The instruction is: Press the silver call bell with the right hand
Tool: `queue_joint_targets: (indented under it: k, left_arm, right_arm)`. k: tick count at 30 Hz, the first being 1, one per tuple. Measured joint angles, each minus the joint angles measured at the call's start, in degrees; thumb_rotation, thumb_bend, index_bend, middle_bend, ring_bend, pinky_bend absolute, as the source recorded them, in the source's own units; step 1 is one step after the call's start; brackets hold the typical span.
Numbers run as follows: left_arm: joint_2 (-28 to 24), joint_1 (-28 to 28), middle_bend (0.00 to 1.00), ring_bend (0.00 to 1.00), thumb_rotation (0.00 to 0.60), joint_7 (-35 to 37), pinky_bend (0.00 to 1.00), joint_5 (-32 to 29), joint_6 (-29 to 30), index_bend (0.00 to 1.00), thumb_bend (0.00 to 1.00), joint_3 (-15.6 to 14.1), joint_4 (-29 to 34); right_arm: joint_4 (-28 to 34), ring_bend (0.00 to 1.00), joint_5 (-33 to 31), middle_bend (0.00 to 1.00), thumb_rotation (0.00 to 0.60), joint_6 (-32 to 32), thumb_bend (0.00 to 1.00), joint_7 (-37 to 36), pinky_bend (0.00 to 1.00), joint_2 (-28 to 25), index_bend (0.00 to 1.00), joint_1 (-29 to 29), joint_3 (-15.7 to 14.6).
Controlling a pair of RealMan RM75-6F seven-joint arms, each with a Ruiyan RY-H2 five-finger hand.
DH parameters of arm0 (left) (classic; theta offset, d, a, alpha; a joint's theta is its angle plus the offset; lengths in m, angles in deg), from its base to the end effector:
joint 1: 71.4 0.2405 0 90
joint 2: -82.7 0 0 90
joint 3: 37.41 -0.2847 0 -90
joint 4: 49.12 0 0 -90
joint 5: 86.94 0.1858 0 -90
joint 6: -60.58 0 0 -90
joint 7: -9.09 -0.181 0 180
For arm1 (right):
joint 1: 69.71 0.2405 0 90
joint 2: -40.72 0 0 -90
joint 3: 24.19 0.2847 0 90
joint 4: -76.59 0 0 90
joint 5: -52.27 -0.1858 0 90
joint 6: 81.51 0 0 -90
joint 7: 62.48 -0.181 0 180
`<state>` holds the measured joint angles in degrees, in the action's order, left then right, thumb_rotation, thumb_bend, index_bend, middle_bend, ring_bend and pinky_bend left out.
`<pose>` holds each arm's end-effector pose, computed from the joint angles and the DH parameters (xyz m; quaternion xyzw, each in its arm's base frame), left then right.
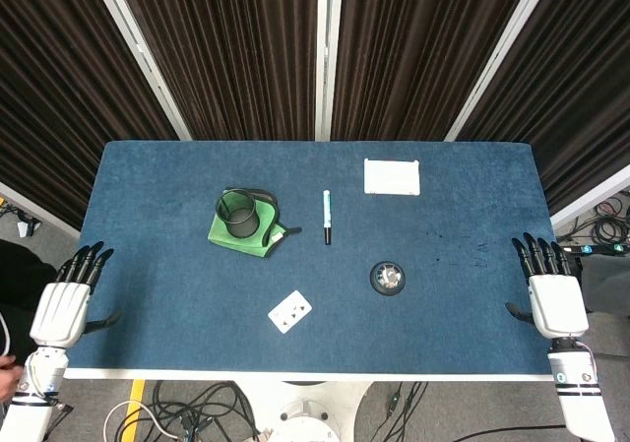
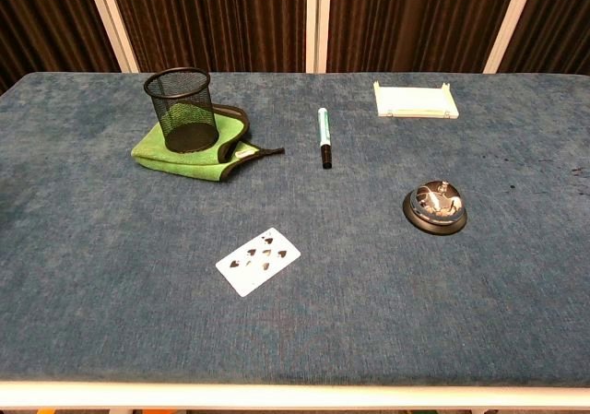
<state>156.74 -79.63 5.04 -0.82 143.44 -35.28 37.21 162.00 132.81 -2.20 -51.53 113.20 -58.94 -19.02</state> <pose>-0.3229 0.2354 0.1332 -0.6181 -0.3840 -0.3898 0.5644 -0.3332 -0.2611 0.1499 0.6253 -0.3501 0.3369 0.6107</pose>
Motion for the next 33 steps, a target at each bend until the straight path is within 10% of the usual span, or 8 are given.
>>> queue_joint_targets:
  k: [9, 13, 16, 21, 33]
  left_arm:
    - [-0.24, -0.12, 0.01, 0.0, 0.6, 0.18, 0.16, -0.14, 0.07, 0.09, 0.03, 0.26, 0.41]
    - [-0.31, 0.13, 0.01, 0.0, 0.6, -0.14, 0.16, -0.09, 0.13, 0.09, 0.03, -0.13, 0.46]
    - [-0.36, 0.29, 0.01, 0.0, 0.6, 0.19, 0.16, -0.23, 0.35, 0.09, 0.03, -0.08, 0.36]
    - [-0.47, 0.21, 0.01, 0.0, 0.6, 0.23, 0.16, -0.45, 0.26, 0.09, 0.03, 0.13, 0.73]
    - [-1.74, 1.5, 0.01, 0.0, 0.6, 1.64, 0.16, -0.13, 2.29, 0.09, 0.03, -0.05, -0.05]
  right_arm:
    - [0.69, 0.0, 1.08, 0.0, 0.6, -0.37, 0.1, 0.74, 0.0, -0.13, 0.0, 0.29, -0.42]
    - [0.4, 0.05, 2.47, 0.05, 0.6, -0.26, 0.68, 0.69, 0.06, 0.29, 0.0, 0.53, -0.78]
    - [-1.41, 0.54, 4.16, 0.51, 0.6, 1.45, 0.98, 1.29, 0.57, 1.91, 0.0, 0.64, -0.85]
    - [-3.46, 0.83, 6.69, 0.87, 0.6, 1.27, 1.0, 2.04, 0.75, 4.13, 0.0, 1.18, -1.97]
    - [-7.91, 0.86, 12.79, 0.9, 0.6, -5.46, 1.0, 7.7, 0.76, 11.56, 0.0, 5.73, -5.47]
